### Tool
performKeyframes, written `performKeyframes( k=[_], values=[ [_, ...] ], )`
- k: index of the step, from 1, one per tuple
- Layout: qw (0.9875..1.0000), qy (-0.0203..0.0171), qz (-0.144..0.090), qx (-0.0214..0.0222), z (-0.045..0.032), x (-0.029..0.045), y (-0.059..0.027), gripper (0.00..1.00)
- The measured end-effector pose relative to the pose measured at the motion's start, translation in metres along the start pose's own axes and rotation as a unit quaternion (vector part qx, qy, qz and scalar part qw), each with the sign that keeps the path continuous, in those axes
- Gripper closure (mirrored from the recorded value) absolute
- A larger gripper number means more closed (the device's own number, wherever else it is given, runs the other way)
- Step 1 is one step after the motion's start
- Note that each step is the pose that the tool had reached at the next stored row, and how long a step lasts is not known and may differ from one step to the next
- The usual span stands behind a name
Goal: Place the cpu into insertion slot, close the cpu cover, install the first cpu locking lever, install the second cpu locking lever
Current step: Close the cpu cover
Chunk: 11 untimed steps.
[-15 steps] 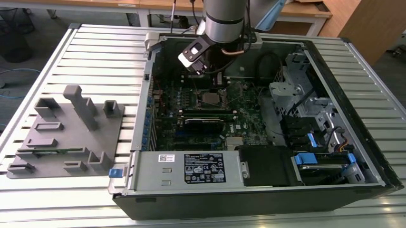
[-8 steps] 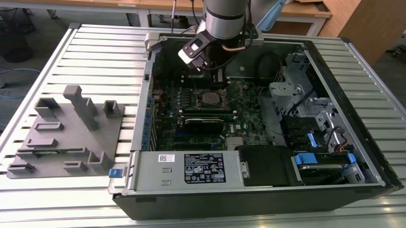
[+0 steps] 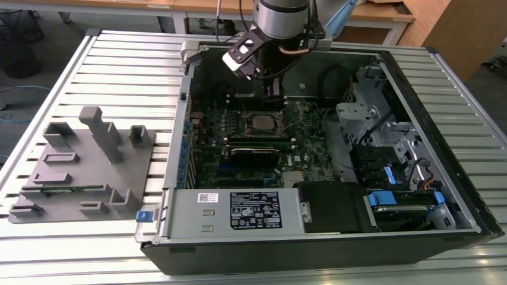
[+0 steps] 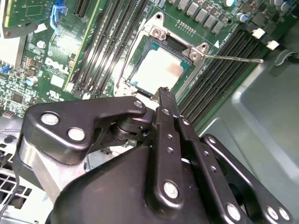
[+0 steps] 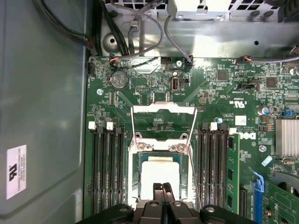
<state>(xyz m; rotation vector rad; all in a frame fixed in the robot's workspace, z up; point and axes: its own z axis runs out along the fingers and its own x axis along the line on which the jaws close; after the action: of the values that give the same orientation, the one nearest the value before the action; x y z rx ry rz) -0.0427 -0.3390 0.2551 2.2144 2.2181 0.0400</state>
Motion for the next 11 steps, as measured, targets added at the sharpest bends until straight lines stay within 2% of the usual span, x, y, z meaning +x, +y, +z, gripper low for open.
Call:
performKeyframes(
  k=[11],
  values=[
    [1.0000,0.0002,0.000,-0.0001,-0.0074,0.0001,0.0002,0.89]
  ],
)
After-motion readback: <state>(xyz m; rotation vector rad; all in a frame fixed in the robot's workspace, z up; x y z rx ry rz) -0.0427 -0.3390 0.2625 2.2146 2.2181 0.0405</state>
